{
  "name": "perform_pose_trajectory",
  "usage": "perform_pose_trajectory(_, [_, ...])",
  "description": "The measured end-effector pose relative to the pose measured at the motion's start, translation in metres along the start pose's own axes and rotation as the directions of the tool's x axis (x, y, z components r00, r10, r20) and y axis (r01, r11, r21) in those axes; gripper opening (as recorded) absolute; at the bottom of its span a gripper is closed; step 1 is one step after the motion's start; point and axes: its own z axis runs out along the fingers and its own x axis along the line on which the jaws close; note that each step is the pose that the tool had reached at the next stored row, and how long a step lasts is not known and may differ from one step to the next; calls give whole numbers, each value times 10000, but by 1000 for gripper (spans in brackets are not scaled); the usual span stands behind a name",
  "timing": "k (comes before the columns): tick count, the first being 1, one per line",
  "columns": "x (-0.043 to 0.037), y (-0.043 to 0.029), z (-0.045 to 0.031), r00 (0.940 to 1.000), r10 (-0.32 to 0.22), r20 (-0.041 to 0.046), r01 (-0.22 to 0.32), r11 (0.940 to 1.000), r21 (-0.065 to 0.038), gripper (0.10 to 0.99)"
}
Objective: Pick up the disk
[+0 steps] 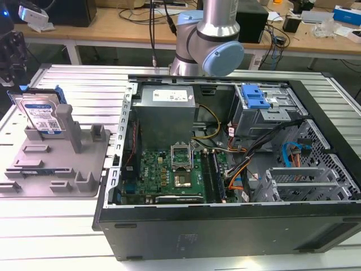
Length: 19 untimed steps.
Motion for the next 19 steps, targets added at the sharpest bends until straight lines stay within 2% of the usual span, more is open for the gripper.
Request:
perform_pose_trajectory(4, [-2,-1,45,10000,-36,-53,36,10000,-1,482])
perform_pose_trajectory(7, [-3,-1,111,9999,-75,-116,75,10000,-1,482])
perform_pose_trajectory(19, [-6,-2,230,9997,-149,-218,149,9999,-2,482])
